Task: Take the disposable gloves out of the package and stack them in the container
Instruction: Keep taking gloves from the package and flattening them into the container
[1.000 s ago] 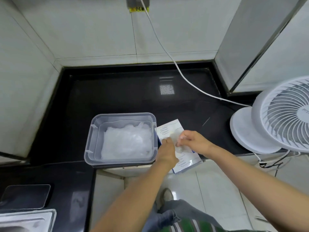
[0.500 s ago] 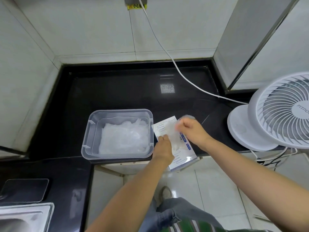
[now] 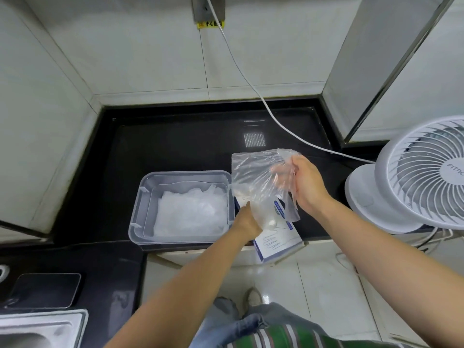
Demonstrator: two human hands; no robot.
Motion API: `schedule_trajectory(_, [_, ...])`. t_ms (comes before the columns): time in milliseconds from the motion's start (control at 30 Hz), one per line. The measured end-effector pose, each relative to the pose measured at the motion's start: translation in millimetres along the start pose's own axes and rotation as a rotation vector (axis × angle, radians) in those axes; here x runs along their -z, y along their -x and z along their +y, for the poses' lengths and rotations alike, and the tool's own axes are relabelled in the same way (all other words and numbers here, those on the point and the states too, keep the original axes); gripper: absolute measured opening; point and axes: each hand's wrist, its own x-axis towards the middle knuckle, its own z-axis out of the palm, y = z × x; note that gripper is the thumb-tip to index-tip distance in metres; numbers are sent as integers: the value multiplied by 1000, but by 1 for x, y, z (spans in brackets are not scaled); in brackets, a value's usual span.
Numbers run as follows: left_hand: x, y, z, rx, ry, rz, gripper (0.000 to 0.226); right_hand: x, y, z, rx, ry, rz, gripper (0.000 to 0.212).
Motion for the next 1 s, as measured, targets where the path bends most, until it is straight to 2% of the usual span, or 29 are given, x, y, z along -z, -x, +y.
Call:
schedule_trajectory(67, [15,9,21,36,491,65,11,-5,-2,2,-2,-3,50,28])
schedule_trajectory(100, [25,12,31,78,712,109,13,-7,-4,5,5,20,74,29])
schedule_trajectory(233, [67,19,29,129,1145,205,34,-18,-7,9,44,99,53,26])
schedule_trajectory(333, [108,26,-4,139,1416,125,71,-31,-9,11,74,234,-60,25])
schedule_trajectory(367, [122,31,-13,124,1403,74,81,-37,-10,12,80,282,-94,25])
schedule_trajectory(400, [132,34,-20,122,1321,23,81,-43,-10,13,87,320,-124,27])
schedule_trajectory(433, [142,40,-25,128,1138,-36,72,-50,-10,14,86,351,-154,30])
schedule_trajectory(500, [152,49,-30,106,595,-60,36,-64,-8,19,69,414,-217,35])
schedule_trajectory(567, [155,42,-41,122,357,81,20,-78,-8,24,40,466,-275,38])
schedule_trajectory(633, [155,31,-55,95,409,234,15,-88,-10,27,2,503,-322,42])
schedule_trajectory(700, [155,22,-67,98,365,412,25,-94,-17,29,-63,516,-287,44])
schedule_trajectory(767, [157,17,-82,89,157,495,31,-96,-27,29,-109,460,-226,43])
schedule_trajectory(833, [156,16,-92,66,18,496,26,-96,-32,26,-3,432,-116,30])
schedule_trajectory(900, [157,14,-101,51,-36,479,26,-104,-31,20,234,434,-32,17])
schedule_trajectory(967, [156,9,-108,27,-139,476,26,-123,-22,16,421,422,-114,18])
schedule_trajectory(1000, [155,5,-112,23,-189,472,25,-135,-19,21,451,449,-201,20])
